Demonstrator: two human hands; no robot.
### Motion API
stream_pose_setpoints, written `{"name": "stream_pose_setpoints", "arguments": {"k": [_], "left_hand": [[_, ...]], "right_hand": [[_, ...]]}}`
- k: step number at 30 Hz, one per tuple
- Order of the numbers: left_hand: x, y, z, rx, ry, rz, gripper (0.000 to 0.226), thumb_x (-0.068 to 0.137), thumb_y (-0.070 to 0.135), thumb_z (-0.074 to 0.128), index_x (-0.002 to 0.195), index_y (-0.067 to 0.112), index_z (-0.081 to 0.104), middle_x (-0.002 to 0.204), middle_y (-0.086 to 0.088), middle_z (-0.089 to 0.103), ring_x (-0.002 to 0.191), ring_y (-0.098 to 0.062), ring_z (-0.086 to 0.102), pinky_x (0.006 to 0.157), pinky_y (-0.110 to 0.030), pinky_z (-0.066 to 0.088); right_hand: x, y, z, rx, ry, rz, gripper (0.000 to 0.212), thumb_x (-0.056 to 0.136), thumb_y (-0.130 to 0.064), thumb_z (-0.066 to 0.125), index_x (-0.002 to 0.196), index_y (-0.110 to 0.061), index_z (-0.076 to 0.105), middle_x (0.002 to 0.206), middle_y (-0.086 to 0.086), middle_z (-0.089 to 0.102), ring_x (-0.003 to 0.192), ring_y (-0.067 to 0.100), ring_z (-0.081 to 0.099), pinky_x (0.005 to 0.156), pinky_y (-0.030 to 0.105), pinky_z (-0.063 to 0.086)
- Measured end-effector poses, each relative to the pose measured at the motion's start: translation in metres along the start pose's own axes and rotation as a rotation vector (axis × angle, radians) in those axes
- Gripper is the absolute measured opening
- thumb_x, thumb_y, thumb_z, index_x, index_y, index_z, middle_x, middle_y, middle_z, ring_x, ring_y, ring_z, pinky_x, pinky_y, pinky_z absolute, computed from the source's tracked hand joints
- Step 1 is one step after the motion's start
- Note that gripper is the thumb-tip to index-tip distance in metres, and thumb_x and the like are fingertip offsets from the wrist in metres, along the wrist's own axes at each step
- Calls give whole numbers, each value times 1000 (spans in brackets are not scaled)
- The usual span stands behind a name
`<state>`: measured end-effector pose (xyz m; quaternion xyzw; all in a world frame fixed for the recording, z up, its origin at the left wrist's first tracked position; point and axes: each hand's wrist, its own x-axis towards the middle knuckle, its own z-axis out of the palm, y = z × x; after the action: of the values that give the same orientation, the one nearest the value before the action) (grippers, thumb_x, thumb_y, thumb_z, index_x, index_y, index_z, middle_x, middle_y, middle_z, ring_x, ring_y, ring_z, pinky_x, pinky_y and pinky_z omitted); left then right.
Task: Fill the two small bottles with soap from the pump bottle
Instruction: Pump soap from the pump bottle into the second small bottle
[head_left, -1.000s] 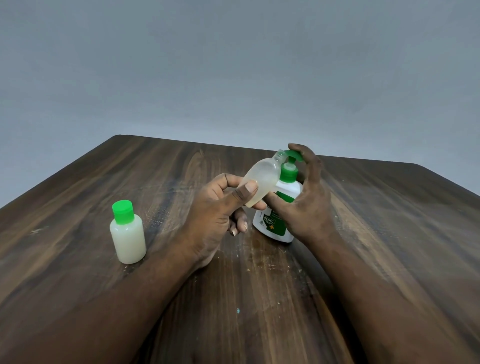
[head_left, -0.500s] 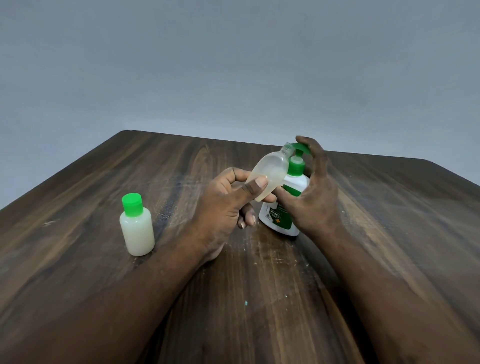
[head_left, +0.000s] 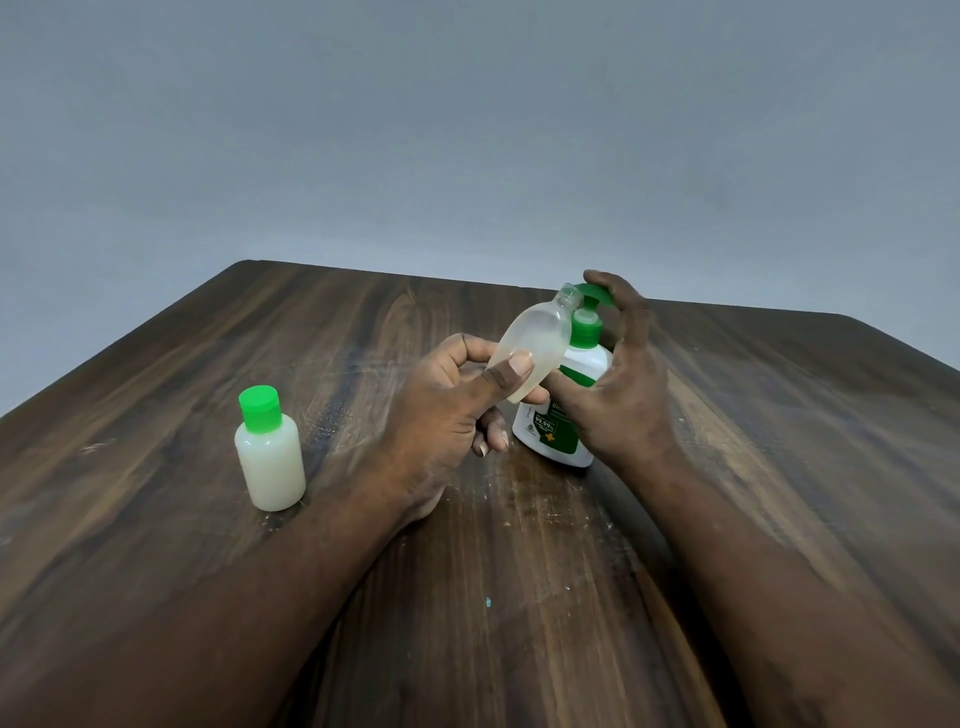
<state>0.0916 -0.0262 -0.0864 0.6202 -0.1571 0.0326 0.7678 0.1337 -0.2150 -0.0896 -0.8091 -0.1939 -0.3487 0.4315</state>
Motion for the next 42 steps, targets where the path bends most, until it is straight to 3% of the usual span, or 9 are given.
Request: {"name": "stream_pose_setpoints", "arguments": {"k": [8, 13, 20, 24, 26, 31, 34, 37, 42], "left_hand": [[0, -1, -1, 24, 12, -4, 42, 91, 38, 71, 115, 5, 60, 96, -15, 80, 47, -15, 53, 44, -22, 42], [0, 0, 0, 26, 9, 3, 39, 95, 36, 70, 115, 4, 60, 97, -14, 81, 48, -16, 53, 45, -24, 42], [0, -1, -3, -6, 7, 12, 30, 95, 34, 70, 105, 7, 61, 93, -17, 80, 45, -13, 53, 43, -21, 41], [-1, 3, -1, -32, -9, 16, 33, 90, 39, 71, 102, 9, 62, 92, -16, 80, 45, -13, 53, 44, -21, 41], [-1, 3, 0, -37, -14, 23, 35, 89, 40, 71, 103, 9, 62, 93, -17, 80, 46, -14, 54, 44, -22, 41], [-1, 1, -1, -31, -11, 27, 33, 92, 39, 70, 103, 9, 62, 93, -17, 80, 46, -14, 53, 45, -22, 40], [-1, 1, -3, -24, -5, 25, 33, 90, 39, 71, 102, 9, 61, 91, -17, 80, 46, -14, 54, 44, -21, 40], [-1, 3, -1, -10, -15, 27, 34, 89, 41, 71, 102, 11, 61, 92, -16, 80, 46, -14, 54, 45, -23, 41], [-2, 3, 1, 11, -21, 23, 37, 95, 39, 69, 110, 6, 61, 97, -16, 80, 46, -15, 53, 45, -24, 39]], "right_hand": [[-1, -1, 2, 6, 26, -1, 85, 77, -25, 94, 146, -30, 43, 111, -35, 59, 103, -18, 61, 80, 1, 45], [0, -4, -1, 15, -5, -19, 89, 77, -25, 91, 149, -37, 39, 117, -48, 56, 108, -7, 67, 82, 8, 51], [0, 1, 1, 10, 11, 17, 75, 80, -29, 92, 137, -33, 45, 111, -54, 52, 104, -21, 59, 81, 2, 46], [0, 0, 1, 3, 22, -4, 85, 78, -23, 94, 146, -30, 44, 112, -38, 61, 106, -10, 66, 82, 7, 50], [1, -2, 1, -2, 11, -18, 90, 78, -22, 94, 149, -33, 41, 117, -40, 60, 108, -5, 67, 85, 12, 54], [1, 1, 1, 8, -2, -2, 83, 80, -23, 94, 143, -36, 42, 114, -52, 55, 105, -17, 62, 81, 3, 47], [1, 3, 2, -10, 14, 19, 76, 79, -26, 93, 139, -26, 47, 107, -40, 59, 102, -25, 57, 79, -1, 44], [1, -2, 2, -16, 26, -2, 81, 79, -27, 93, 143, -30, 43, 111, -35, 58, 104, -22, 59, 79, 1, 46], [1, -8, 2, -23, 25, -34, 88, 80, -32, 92, 151, -31, 39, 122, -54, 48, 111, -16, 59, 87, 9, 50]]}}
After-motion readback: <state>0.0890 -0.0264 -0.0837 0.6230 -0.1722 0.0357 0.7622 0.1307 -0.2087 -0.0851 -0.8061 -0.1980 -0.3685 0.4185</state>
